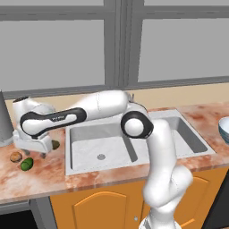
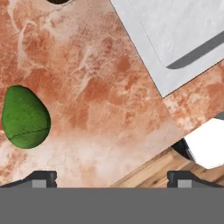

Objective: There is a mixed pile of frozen fruits and vegetables on the counter. Locate all the frozen vegetables and place the items in a bowl on the counter. Take all the frozen fruits and defrost them in a running sink.

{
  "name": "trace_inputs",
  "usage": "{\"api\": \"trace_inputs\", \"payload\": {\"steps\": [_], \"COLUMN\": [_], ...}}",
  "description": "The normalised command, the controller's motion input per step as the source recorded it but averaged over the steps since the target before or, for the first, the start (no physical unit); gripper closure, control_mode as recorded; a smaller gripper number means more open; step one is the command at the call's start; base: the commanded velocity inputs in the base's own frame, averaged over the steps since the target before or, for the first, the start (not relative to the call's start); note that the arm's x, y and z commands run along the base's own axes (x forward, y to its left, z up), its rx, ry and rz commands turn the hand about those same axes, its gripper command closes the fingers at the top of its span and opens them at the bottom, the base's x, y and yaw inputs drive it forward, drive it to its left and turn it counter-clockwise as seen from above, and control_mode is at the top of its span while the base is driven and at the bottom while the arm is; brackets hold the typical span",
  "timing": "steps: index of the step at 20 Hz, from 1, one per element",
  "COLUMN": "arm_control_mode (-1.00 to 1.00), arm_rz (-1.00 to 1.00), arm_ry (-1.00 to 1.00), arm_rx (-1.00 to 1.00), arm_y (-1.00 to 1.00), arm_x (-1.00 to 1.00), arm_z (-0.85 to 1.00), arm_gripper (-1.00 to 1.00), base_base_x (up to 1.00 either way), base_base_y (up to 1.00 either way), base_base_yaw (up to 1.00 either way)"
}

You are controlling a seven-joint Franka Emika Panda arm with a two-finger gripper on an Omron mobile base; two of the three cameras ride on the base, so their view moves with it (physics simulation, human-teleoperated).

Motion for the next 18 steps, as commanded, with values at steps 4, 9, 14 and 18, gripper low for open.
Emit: {"api": "trace_inputs", "payload": {"steps": [4,9,14,18], "arm_control_mode": [-1.0,-1.0,-1.0,-1.0], "arm_rz": [0.0,0.04,0.04,0.06], "arm_ry": [-0.01,0.0,0.0,0.01], "arm_rx": [0.0,0.0,0.09,0.07], "arm_y": [0.09,0.1,0.26,0.35], "arm_x": [0.34,0.41,0.35,0.26], "arm_z": [-0.09,-0.37,-0.43,-0.41], "arm_gripper": [-1.0,-1.0,-1.0,-1.0], "base_base_x": [0.0,0.0,0.0,0.0], "base_base_y": [0.0,0.0,0.0,0.0], "base_base_yaw": [0.0,0.0,0.0,0.0]}}
